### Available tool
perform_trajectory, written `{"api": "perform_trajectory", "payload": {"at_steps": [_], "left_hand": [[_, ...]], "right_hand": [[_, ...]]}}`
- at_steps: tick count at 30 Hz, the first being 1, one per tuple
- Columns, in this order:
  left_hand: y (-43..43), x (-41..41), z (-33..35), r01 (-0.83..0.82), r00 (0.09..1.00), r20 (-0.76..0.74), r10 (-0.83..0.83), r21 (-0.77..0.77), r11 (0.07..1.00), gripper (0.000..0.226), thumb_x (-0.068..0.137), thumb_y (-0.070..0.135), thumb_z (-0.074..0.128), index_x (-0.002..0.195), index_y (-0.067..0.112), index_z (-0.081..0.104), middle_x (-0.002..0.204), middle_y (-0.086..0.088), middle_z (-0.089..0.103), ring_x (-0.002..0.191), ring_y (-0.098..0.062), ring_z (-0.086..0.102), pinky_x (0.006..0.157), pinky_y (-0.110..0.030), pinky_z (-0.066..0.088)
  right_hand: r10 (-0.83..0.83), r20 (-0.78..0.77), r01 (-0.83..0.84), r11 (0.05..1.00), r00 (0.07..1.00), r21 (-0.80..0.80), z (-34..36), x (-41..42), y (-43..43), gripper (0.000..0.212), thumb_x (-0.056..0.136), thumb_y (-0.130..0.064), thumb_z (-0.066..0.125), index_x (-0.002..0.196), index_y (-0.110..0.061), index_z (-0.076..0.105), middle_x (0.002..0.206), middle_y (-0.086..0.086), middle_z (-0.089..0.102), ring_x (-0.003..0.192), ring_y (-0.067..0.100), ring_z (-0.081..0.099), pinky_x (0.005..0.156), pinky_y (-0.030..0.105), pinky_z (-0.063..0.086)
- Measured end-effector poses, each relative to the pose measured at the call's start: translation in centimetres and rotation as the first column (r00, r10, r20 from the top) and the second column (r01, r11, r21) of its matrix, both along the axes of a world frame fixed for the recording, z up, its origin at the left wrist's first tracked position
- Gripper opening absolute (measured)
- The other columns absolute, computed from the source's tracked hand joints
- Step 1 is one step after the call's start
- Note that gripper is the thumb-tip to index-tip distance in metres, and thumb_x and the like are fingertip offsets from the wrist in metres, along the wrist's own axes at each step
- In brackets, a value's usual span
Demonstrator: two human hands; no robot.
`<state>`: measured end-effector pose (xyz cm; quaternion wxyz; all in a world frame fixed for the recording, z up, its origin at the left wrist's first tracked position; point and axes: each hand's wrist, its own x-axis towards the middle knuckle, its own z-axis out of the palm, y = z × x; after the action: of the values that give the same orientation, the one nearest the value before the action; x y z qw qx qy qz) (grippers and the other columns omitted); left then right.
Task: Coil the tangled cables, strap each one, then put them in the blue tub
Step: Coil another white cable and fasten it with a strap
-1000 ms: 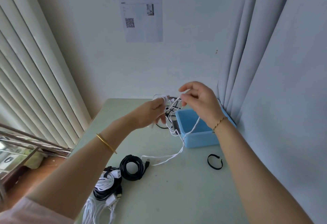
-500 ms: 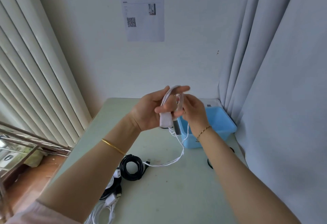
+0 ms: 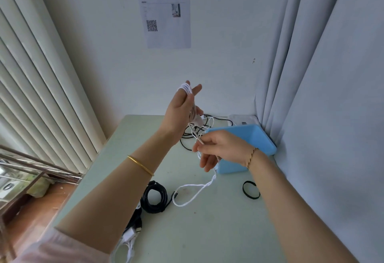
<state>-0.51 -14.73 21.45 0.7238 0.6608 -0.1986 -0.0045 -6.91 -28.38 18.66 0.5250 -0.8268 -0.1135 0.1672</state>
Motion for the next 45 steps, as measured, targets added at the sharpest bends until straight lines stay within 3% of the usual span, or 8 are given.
{"api": "perform_trajectory", "payload": {"at_steps": [3,7,12,15,27,31,38,45], "left_hand": [[0.1,0.3,0.9,-0.085,0.976,0.213,0.049,0.165,0.983,0.020,0.102,0.003,0.031,0.085,0.007,0.040,0.153,0.000,0.030,0.077,-0.012,0.066,0.061,-0.020,0.049],[0.3,0.6,-0.1,-0.068,0.950,0.303,-0.073,0.431,0.900,0.013,0.102,0.006,0.032,0.099,0.003,0.044,0.154,-0.005,0.029,0.115,-0.028,0.058,0.053,-0.014,0.046],[0.6,-0.2,-0.7,0.137,0.979,0.031,-0.202,0.632,0.762,0.027,0.103,0.015,0.035,0.117,-0.003,0.049,0.116,-0.012,0.064,0.067,-0.017,0.058,0.067,-0.028,0.057],[0.9,-1.0,0.0,0.397,0.918,-0.201,-0.342,0.472,0.787,0.032,0.105,0.022,0.031,0.116,-0.003,0.049,0.082,-0.007,0.069,0.057,-0.018,0.047,0.072,-0.048,0.057],[2.4,-0.8,1.0,0.744,0.597,-0.356,-0.719,-0.091,0.662,0.059,0.098,0.035,0.028,0.123,-0.014,0.047,0.046,0.002,0.019,0.039,-0.006,0.028,0.043,-0.017,0.037],[2.5,-0.1,1.6,0.577,0.678,-0.335,-0.654,-0.310,0.756,0.048,0.097,0.033,0.030,0.115,-0.001,0.059,0.044,0.004,0.020,0.040,-0.006,0.015,0.037,-0.013,0.031],[1.7,0.3,2.5,0.319,0.831,-0.317,-0.457,-0.401,0.859,0.043,0.104,0.028,0.022,0.108,0.000,0.055,0.041,0.006,0.031,0.033,-0.004,0.030,0.035,-0.013,0.032],[2.8,1.2,6.4,0.193,0.939,-0.183,-0.291,-0.420,0.887,0.039,0.104,0.025,0.024,0.099,0.003,0.055,0.040,0.004,0.040,0.031,-0.007,0.034,0.039,-0.015,0.032]], "right_hand": [[0.006,0.016,-0.006,1.000,1.000,-0.022,0.6,-0.4,-1.1,0.015,0.096,-0.010,0.050,0.101,-0.001,0.061,0.068,0.010,0.069,0.058,0.023,0.066,0.059,0.023,0.051],[-0.123,0.157,0.122,0.992,0.980,0.015,1.3,-0.5,-1.9,0.010,0.091,-0.008,0.057,0.090,-0.003,0.066,0.058,0.008,0.064,0.045,0.018,0.054,0.051,0.024,0.046],[-0.398,0.443,0.379,0.915,0.803,0.137,2.0,1.2,-2.4,0.017,0.084,-0.004,0.063,0.079,-0.019,0.069,0.057,-0.001,0.062,0.048,0.005,0.054,0.052,0.022,0.045],[-0.446,0.538,0.445,0.884,0.716,0.141,1.6,2.2,-2.7,0.016,0.082,-0.010,0.067,0.078,-0.026,0.069,0.070,0.001,0.068,0.064,0.019,0.063,0.061,0.033,0.052],[-0.523,0.673,0.639,0.763,0.523,0.097,-1.6,4.6,-2.8,0.019,0.084,-0.022,0.067,0.102,-0.017,0.068,0.095,-0.006,0.053,0.089,0.009,0.051,0.079,0.020,0.042],[-0.605,0.580,0.638,0.749,0.546,0.180,-2.9,3.9,-2.2,0.011,0.085,-0.015,0.065,0.079,-0.012,0.057,0.066,0.000,0.057,0.060,0.016,0.054,0.065,0.033,0.048],[-0.394,0.369,0.496,0.834,0.842,-0.241,-8.3,3.3,-0.9,0.021,0.087,-0.018,0.061,0.070,-0.009,0.052,0.059,0.006,0.065,0.055,0.018,0.065,0.060,0.033,0.055],[-0.157,-0.320,-0.151,0.639,0.934,-0.754,-17.5,-0.8,-1.6,0.016,0.084,-0.010,0.061,0.071,-0.019,0.060,0.062,0.001,0.061,0.065,0.019,0.067,0.055,0.022,0.047]]}}
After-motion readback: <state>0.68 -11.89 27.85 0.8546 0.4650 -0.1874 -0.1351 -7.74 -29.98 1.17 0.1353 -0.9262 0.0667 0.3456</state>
